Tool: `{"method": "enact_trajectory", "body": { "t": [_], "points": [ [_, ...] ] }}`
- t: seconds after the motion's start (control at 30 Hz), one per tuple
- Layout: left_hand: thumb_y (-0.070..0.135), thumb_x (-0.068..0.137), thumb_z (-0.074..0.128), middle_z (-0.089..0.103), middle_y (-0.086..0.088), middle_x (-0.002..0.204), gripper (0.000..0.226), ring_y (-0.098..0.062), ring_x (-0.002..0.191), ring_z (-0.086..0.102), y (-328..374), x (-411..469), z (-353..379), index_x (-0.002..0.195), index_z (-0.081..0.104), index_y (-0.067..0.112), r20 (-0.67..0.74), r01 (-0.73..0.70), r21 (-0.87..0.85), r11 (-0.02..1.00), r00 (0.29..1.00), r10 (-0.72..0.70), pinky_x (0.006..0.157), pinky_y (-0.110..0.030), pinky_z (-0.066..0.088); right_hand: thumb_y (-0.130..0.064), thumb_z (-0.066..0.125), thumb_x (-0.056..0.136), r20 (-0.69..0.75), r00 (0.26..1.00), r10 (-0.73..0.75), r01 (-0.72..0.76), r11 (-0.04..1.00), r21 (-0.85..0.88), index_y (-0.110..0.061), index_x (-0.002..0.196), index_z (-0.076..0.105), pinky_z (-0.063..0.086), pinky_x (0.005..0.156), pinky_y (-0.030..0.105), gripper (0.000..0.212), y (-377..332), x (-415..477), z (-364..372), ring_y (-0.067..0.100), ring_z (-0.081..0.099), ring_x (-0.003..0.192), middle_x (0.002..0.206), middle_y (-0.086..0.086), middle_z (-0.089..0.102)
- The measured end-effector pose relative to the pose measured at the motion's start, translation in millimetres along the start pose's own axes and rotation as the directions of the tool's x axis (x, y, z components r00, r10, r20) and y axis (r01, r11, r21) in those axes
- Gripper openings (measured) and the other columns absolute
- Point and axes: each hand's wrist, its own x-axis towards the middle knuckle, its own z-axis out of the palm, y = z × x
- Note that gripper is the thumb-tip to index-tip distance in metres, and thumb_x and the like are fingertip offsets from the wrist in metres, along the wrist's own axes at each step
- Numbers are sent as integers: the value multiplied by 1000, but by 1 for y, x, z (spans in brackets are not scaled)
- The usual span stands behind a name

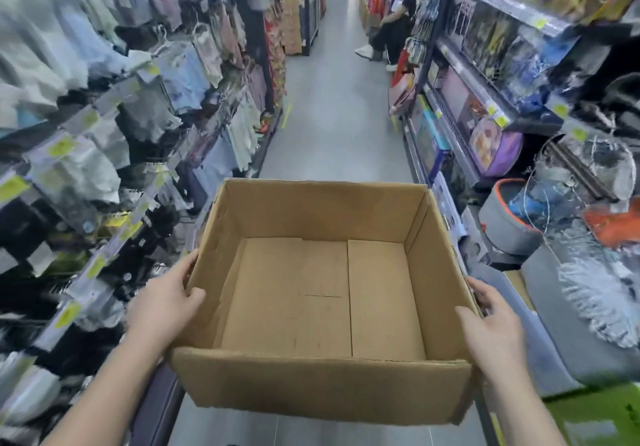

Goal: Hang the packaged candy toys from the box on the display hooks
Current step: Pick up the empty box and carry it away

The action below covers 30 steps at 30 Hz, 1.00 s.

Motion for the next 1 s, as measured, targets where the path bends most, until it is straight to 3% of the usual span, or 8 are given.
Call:
{"method": "enact_trajectory", "body": {
  "t": [0.17,0.33,0.47,0.57,0.7,0.8,0.93,1.0],
  "points": [
    [30,85,62,77,3,97,68,-27,84,71,28,95,12,144,45,58,-42,46,-43,998,998,-48,67,-34,56,-3,65,88,28,999,23,-26,995,93,-41,113,66,44,69,24,45,-39,84,42,-8,59,86,101,-25,66],
    [38,79,60,74,2,106,61,-30,96,70,47,217,28,139,56,49,-74,35,-78,996,996,-40,71,-36,55,-5,69,88,2,998,56,-56,984,167,-39,108,71,47,71,28,40,-73,166,106,16,67,87,98,-7,73],
    [26,84,63,68,3,126,62,-26,104,67,62,321,40,143,56,43,-75,-51,-170,984,996,39,74,-40,56,-2,68,89,-33,998,59,-50,974,221,-35,109,70,45,71,21,39,-113,230,166,14,67,87,98,-12,71],
    [23,90,61,73,0,92,61,-24,72,65,81,403,43,147,51,43,-35,-31,-192,981,999,25,55,-32,48,-1,68,89,-48,996,79,-66,973,222,-38,104,70,46,65,13,40,-150,277,210,-7,63,67,94,-11,70],
    [16,93,59,58,-3,56,61,-22,54,54,123,486,40,147,51,42,-16,-25,-187,982,1000,22,47,-29,36,-3,68,90,-113,989,90,-71,985,159,-31,113,71,45,58,14,36,-193,341,245,-2,60,65,90,-8,68],
    [16,91,58,54,-2,55,60,-27,54,53,156,538,42,146,52,39,-15,-42,-181,983,999,40,50,-32,41,-11,69,90,-147,986,78,-67,994,82,-30,130,67,44,70,28,44,-214,388,264,13,59,80,107,-4,67],
    [18,87,58,59,-2,58,57,-31,60,60,196,619,65,140,58,38,-8,-40,-169,985,999,39,54,-35,49,-16,71,88,-165,983,75,-75,997,4,-33,132,66,41,66,31,47,-232,463,292,10,46,67,82,-9,57],
    [19,87,56,62,-3,60,56,-27,60,60,220,659,77,140,58,39,-20,-44,-150,988,999,41,52,-32,45,-16,71,88,-167,984,70,-73,997,-15,-32,129,68,47,77,34,44,-238,506,306,16,54,76,98,1,69]
  ]
}}
